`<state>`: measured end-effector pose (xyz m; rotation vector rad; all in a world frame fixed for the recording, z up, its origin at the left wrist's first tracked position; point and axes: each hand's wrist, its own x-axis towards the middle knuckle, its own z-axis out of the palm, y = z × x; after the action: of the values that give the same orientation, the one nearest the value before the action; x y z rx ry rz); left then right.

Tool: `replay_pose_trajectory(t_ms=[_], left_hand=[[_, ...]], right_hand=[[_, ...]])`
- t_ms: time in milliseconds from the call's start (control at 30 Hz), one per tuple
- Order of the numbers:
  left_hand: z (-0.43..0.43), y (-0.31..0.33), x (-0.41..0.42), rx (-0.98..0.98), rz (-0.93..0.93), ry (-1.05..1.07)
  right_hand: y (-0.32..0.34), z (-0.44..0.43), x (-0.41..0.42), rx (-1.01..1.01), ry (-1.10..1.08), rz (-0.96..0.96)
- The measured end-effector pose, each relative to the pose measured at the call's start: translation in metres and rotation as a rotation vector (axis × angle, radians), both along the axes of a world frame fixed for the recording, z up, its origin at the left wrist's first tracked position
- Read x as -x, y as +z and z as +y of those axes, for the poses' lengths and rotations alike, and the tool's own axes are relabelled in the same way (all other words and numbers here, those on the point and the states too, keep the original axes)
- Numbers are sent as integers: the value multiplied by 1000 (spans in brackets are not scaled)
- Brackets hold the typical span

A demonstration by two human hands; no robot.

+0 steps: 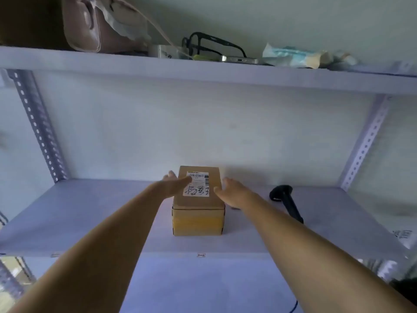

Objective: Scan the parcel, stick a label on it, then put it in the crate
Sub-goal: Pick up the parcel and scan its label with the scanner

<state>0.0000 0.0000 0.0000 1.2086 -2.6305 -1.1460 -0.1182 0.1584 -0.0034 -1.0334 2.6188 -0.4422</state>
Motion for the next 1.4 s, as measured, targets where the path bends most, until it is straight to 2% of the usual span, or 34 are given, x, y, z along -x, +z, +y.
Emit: replay_pose_trajectory(t_ms=[67, 133, 233, 367, 533, 633, 733, 767, 833, 900, 967, 1000, 1067, 1133, 1267, 1400], left_hand=[[-8, -10, -2, -252, 24, -67], [-12, -26, -5, -366, 45, -98], [-18, -52, -1, -512, 134, -3], [-15, -73, -3, -773, 335, 128], [-12, -78, -12, -862, 411, 105], [-11, -79, -15, -846, 444, 67], [-11, -80, -17, -803, 515, 16], [-11, -81, -17, -779, 542, -4], [-10, -83, -16, -732, 588, -47], [-7, -85, -15, -702, 618, -98], [-5, -86, -15, -685, 643, -132], [-4, -88, -15, -679, 656, -142], [-2, -90, -15, -673, 679, -156], [-2, -93, -16, -672, 688, -152], [-3, -93, -15, -658, 705, -181], [-2, -93, -17, -659, 726, -196]], right_hand=[[-13, -7, 2, 49, -51, -109], [-28, -10, 0, 125, -98, -202], [-49, -20, 0, 293, -189, -339], [-60, -24, 0, 457, -249, -403], [-62, -21, -3, 566, -253, -408], [-60, -17, -8, 660, -237, -368], [-54, -9, -6, 666, -181, -375], [-54, -4, 0, 652, -161, -340], [-53, 14, 21, 649, -219, -115], [-52, 39, 49, 647, -398, 163], [-52, 69, 81, 517, -606, 309], [-54, 83, 98, 417, -697, 293], [-60, 107, 125, 241, -808, 111], [-70, 120, 141, 129, -754, -93], [-85, 127, 167, 271, -711, -288], [-90, 126, 170, 397, -694, -578]])
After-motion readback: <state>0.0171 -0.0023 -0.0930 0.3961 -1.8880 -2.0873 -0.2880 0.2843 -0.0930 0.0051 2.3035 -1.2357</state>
